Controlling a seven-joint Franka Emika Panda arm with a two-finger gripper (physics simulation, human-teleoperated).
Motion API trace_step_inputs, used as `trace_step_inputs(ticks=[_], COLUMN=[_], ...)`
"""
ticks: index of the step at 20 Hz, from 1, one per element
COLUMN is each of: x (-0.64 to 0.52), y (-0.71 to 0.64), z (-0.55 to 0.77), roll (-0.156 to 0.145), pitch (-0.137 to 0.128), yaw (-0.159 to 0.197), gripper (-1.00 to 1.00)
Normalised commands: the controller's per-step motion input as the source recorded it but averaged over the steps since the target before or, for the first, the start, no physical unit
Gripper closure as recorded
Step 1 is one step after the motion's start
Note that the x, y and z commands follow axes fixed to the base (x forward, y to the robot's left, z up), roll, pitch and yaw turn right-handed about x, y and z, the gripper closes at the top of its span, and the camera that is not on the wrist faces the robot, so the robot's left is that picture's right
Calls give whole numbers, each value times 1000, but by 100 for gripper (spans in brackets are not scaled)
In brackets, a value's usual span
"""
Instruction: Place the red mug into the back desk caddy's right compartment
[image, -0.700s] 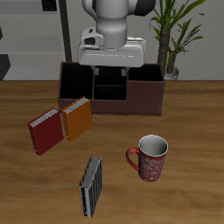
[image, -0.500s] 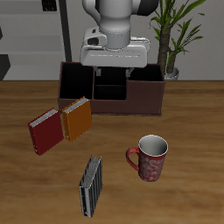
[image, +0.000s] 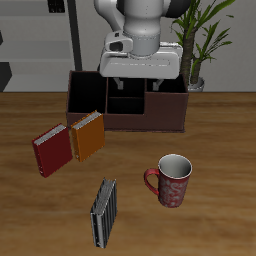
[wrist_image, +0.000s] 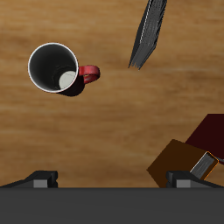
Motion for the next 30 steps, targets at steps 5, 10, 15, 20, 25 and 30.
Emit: trace_step_inputs(ticks=[5,10,15,20,25,30], x=[221,85,242,179,99,129], y=[416,312,385,254,193,309], z=[76,-25,-8,-66,-43,-104], roll=[-36,3,-32,-19,1,32], pitch=[-61,-15,-11,4,-1,-1], yaw=[32,22,-6,-1,0,1], gripper=[-100,-100,-100,-100,-100,-100])
